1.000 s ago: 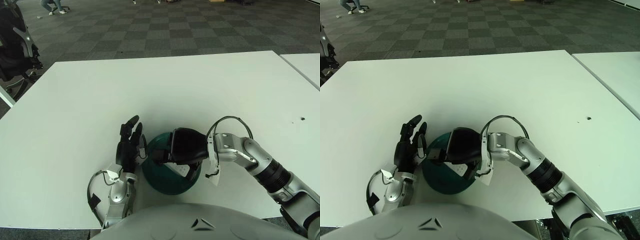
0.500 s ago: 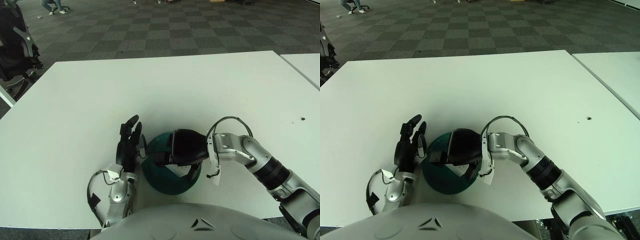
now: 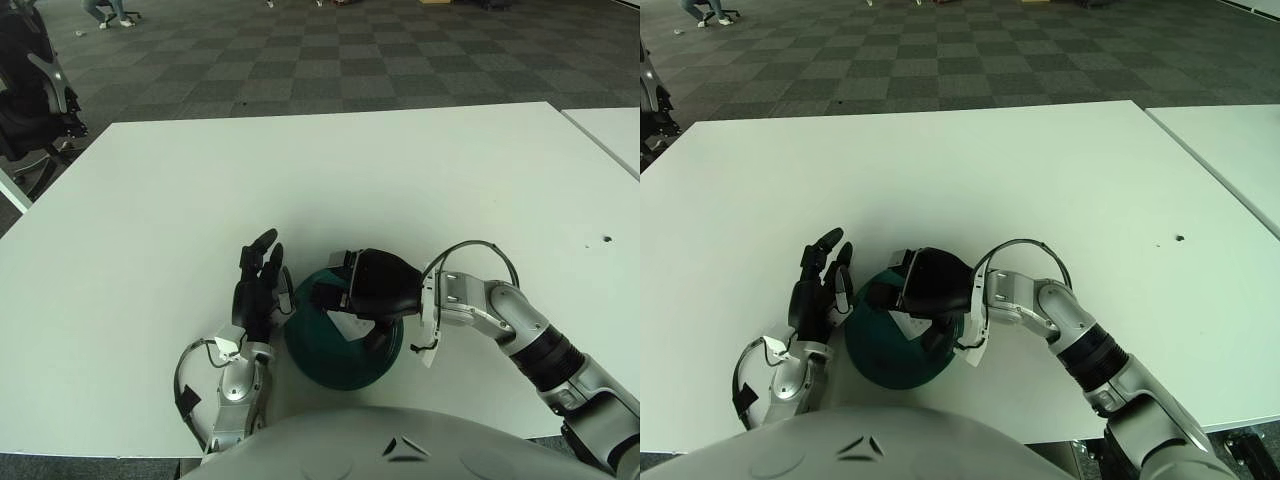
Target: Put the charger into the plate.
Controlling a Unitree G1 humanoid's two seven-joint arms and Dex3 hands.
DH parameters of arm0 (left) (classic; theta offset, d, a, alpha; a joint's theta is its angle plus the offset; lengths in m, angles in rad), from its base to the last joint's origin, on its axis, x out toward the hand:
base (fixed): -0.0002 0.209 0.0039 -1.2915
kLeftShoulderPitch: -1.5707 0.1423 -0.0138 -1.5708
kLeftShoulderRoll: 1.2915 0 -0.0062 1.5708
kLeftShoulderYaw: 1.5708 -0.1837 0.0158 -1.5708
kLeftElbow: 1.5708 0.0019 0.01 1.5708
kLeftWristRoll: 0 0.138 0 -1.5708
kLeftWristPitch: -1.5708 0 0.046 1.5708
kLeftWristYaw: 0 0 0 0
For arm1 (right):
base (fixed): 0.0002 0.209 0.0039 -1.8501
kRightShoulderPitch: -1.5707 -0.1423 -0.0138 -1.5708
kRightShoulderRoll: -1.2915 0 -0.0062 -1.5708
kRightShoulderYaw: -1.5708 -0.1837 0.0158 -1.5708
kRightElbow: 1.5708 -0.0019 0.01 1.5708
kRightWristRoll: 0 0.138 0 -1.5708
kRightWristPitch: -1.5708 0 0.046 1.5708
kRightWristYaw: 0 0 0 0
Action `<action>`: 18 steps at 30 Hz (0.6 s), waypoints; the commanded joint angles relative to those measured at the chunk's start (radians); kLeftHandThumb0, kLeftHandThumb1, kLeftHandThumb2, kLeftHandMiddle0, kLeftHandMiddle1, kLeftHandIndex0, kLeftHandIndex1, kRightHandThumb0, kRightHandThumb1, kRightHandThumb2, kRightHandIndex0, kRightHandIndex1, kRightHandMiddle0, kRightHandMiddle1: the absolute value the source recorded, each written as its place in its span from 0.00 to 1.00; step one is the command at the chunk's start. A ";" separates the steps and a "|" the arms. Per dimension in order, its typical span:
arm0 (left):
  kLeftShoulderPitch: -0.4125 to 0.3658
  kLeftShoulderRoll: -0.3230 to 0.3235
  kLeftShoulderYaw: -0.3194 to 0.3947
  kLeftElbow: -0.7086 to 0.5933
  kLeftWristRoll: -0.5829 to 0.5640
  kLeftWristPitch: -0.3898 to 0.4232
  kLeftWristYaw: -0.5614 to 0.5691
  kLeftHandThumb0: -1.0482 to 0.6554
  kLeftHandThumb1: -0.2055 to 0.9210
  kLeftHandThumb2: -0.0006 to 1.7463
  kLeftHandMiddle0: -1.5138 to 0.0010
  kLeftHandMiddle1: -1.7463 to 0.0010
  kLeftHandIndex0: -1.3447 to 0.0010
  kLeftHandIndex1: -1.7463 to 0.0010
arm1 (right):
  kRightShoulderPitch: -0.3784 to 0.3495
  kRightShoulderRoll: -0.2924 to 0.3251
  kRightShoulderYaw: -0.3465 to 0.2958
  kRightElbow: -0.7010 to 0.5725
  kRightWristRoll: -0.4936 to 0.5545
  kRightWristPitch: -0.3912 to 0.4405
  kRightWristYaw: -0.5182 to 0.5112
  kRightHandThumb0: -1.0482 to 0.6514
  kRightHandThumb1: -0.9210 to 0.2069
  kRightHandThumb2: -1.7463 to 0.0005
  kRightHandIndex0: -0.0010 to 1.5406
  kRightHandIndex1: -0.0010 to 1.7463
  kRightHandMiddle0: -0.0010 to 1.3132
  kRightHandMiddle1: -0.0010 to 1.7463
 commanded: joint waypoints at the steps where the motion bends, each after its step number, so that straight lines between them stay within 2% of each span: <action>1: 0.036 -0.035 0.002 0.022 -0.026 0.053 0.002 0.18 1.00 0.54 0.77 1.00 1.00 0.52 | 0.010 0.018 -0.022 0.020 0.020 0.015 -0.053 0.03 0.00 0.44 0.13 0.53 0.01 0.69; 3: 0.035 -0.031 0.005 0.024 -0.039 0.056 -0.006 0.18 1.00 0.54 0.77 1.00 1.00 0.52 | 0.012 0.025 -0.023 0.039 0.035 0.012 -0.068 0.03 0.00 0.43 0.15 0.44 0.00 0.65; 5: 0.033 -0.029 0.007 0.026 -0.050 0.057 -0.014 0.18 1.00 0.55 0.77 1.00 1.00 0.53 | 0.016 0.029 -0.024 0.056 0.053 0.009 -0.077 0.01 0.00 0.41 0.17 0.26 0.00 0.53; 6: 0.032 -0.027 0.009 0.027 -0.055 0.058 -0.017 0.19 1.00 0.55 0.77 1.00 1.00 0.53 | 0.016 0.031 -0.023 0.063 0.058 0.009 -0.080 0.01 0.00 0.41 0.17 0.23 0.00 0.50; 7: 0.029 -0.029 0.016 0.033 -0.067 0.053 -0.022 0.19 1.00 0.55 0.77 1.00 1.00 0.53 | 0.024 0.037 -0.022 0.070 0.073 0.021 -0.071 0.00 0.00 0.40 0.19 0.07 0.00 0.39; 9: 0.025 -0.031 0.026 0.041 -0.076 0.043 -0.024 0.19 1.00 0.56 0.76 1.00 1.00 0.54 | 0.038 0.045 -0.022 0.079 0.092 0.038 -0.063 0.00 0.00 0.41 0.15 0.04 0.00 0.29; 11: 0.023 -0.032 0.030 0.045 -0.064 0.033 -0.016 0.19 1.00 0.56 0.76 0.99 1.00 0.53 | 0.045 0.049 -0.023 0.084 0.104 0.043 -0.069 0.00 0.00 0.42 0.12 0.02 0.00 0.23; 18: 0.014 -0.026 0.037 0.064 -0.028 0.009 -0.008 0.18 1.00 0.57 0.74 0.99 0.99 0.52 | 0.040 0.056 -0.026 0.101 0.114 0.033 -0.093 0.00 0.00 0.44 0.06 0.00 0.00 0.11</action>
